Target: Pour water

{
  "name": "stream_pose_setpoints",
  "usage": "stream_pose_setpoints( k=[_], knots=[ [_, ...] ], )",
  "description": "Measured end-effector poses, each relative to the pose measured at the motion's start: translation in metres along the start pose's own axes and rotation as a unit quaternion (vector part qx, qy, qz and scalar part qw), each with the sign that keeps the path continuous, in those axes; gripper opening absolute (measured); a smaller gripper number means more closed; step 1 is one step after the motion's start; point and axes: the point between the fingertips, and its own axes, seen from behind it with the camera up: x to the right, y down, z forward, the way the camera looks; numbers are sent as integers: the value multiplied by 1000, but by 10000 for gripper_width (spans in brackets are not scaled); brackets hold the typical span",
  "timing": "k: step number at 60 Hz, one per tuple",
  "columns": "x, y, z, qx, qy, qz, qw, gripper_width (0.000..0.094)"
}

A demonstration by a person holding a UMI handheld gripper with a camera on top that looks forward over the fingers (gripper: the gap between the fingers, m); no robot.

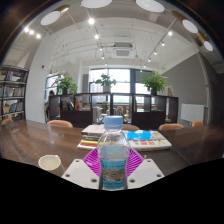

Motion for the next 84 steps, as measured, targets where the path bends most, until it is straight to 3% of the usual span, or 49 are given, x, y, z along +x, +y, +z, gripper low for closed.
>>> stream_pose_setpoints(
  k=[12,14,23,32,40,43,67,84],
  knots=[
    [14,60,16,-36,-7,17,999,275],
    [16,59,17,-18,-8,14,1000,281],
    [8,53,-4,-14,4,5,1000,321],
    [6,60,9,-21,9,9,1000,476],
    [7,67,-14,-47,13,17,999,832],
    [7,69,-29,-55,16,28,998,867],
    [-45,99,-148,-115,12,38,993,860],
    [-66,54,-194,-97,4,36,995,859]
  ],
)
